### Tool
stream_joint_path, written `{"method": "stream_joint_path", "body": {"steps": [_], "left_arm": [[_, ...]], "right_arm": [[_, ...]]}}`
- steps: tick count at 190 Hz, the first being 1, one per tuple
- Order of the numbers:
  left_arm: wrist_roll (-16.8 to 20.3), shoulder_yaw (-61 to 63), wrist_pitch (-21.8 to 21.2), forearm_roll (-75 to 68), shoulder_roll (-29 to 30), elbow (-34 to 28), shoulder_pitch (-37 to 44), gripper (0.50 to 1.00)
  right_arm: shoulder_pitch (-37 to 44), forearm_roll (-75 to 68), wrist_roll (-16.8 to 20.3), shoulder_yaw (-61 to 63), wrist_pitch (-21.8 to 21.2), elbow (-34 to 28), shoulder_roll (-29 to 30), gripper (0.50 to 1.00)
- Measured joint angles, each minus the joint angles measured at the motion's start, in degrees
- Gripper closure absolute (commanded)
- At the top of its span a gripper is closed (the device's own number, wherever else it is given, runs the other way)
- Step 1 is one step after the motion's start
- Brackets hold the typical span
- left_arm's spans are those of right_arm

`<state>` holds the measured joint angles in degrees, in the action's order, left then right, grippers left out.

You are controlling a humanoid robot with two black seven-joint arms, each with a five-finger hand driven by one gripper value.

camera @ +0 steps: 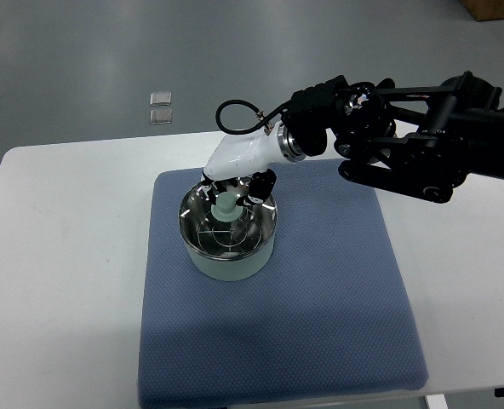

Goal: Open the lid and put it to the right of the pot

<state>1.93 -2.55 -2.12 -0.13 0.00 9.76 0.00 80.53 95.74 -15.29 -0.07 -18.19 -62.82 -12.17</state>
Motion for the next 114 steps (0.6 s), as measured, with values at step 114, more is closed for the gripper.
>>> {"method": "stream_joint_path", "body": {"steps": [114], "left_arm": [[0.0, 0.0, 0.0, 0.0, 0.0, 0.0, 0.0, 0.5]], "right_arm": [[1.6, -1.2, -0.5, 0.7, -0.1, -1.7, -4.2, 1.0]]}}
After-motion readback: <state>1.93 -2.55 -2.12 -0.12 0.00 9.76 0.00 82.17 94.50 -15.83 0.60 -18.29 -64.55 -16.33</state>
